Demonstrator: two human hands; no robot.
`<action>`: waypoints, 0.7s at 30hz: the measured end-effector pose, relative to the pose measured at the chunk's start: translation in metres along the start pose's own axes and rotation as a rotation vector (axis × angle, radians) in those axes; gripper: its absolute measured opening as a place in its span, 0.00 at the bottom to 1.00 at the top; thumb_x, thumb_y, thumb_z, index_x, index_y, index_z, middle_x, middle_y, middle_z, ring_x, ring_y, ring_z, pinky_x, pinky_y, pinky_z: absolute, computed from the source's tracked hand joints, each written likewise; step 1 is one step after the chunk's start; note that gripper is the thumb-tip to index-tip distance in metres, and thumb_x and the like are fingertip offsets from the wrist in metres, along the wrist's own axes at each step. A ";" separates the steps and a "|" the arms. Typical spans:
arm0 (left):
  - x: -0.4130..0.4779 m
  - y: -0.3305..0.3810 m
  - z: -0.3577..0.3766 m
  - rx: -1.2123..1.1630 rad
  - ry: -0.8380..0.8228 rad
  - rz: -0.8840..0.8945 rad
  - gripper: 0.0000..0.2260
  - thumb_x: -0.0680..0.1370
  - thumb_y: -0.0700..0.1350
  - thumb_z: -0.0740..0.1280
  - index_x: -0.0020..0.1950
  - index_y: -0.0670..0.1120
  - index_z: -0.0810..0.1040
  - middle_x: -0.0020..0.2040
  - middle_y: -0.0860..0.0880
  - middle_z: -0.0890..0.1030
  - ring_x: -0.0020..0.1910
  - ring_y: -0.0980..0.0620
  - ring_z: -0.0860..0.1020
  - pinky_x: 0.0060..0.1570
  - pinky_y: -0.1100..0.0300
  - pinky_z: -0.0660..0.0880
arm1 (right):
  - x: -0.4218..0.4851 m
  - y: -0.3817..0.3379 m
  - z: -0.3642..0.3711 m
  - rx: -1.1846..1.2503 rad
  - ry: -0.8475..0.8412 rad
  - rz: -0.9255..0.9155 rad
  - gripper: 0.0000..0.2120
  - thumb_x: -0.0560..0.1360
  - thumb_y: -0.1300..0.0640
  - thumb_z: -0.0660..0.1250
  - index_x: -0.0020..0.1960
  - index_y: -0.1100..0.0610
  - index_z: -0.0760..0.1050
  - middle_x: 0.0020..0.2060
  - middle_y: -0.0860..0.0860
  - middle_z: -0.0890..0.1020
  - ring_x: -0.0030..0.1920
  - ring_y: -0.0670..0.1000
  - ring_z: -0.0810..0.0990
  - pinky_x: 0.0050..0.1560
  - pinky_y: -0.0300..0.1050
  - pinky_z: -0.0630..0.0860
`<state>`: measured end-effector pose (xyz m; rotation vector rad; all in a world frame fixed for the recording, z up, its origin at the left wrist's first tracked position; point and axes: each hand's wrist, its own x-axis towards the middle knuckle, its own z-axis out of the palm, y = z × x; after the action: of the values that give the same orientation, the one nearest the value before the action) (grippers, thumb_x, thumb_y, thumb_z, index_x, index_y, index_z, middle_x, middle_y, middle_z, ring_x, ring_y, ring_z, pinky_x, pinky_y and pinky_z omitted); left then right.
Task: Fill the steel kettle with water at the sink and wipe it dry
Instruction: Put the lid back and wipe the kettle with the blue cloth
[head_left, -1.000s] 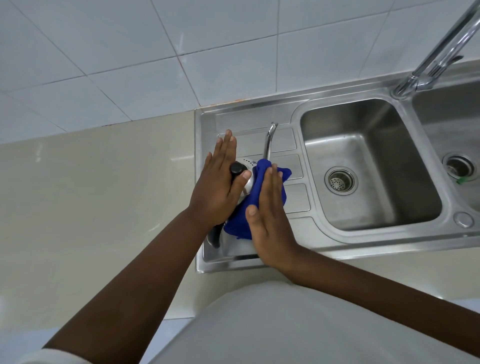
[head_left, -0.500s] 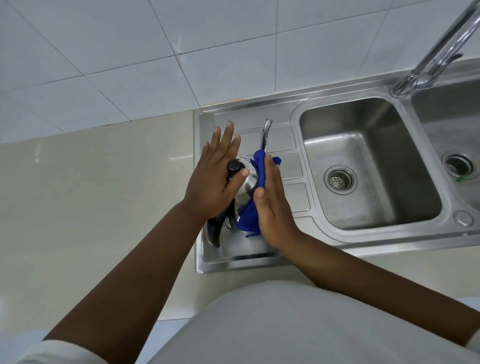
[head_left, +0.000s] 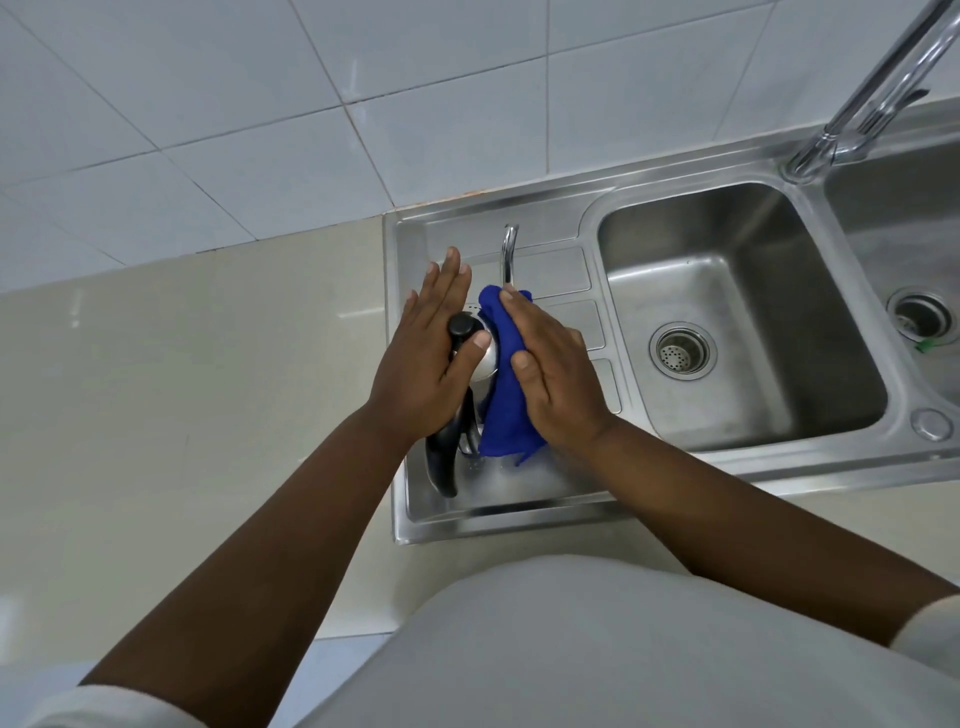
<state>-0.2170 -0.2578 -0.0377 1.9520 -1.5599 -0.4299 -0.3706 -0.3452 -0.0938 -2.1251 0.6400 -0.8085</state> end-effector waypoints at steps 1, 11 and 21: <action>0.000 0.000 0.000 0.002 0.004 -0.003 0.29 0.82 0.56 0.53 0.80 0.46 0.52 0.81 0.48 0.50 0.80 0.51 0.47 0.78 0.45 0.48 | -0.001 0.000 0.004 0.056 0.023 0.029 0.24 0.83 0.51 0.50 0.78 0.57 0.61 0.76 0.50 0.66 0.76 0.46 0.65 0.75 0.47 0.61; -0.002 -0.001 0.006 0.009 0.046 -0.038 0.28 0.82 0.57 0.51 0.80 0.47 0.52 0.81 0.49 0.50 0.80 0.52 0.46 0.77 0.43 0.50 | -0.022 -0.039 0.040 0.156 0.163 0.251 0.30 0.83 0.42 0.46 0.80 0.55 0.51 0.80 0.50 0.56 0.81 0.51 0.52 0.80 0.56 0.53; -0.003 -0.002 0.006 0.007 0.041 -0.031 0.28 0.82 0.56 0.52 0.80 0.46 0.53 0.81 0.49 0.50 0.80 0.52 0.46 0.77 0.42 0.51 | -0.049 -0.002 0.049 0.104 0.064 0.244 0.36 0.80 0.36 0.52 0.79 0.50 0.40 0.80 0.50 0.47 0.81 0.52 0.46 0.80 0.43 0.47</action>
<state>-0.2200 -0.2567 -0.0439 1.9808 -1.5090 -0.3958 -0.3682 -0.2890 -0.1338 -1.8897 0.8536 -0.7591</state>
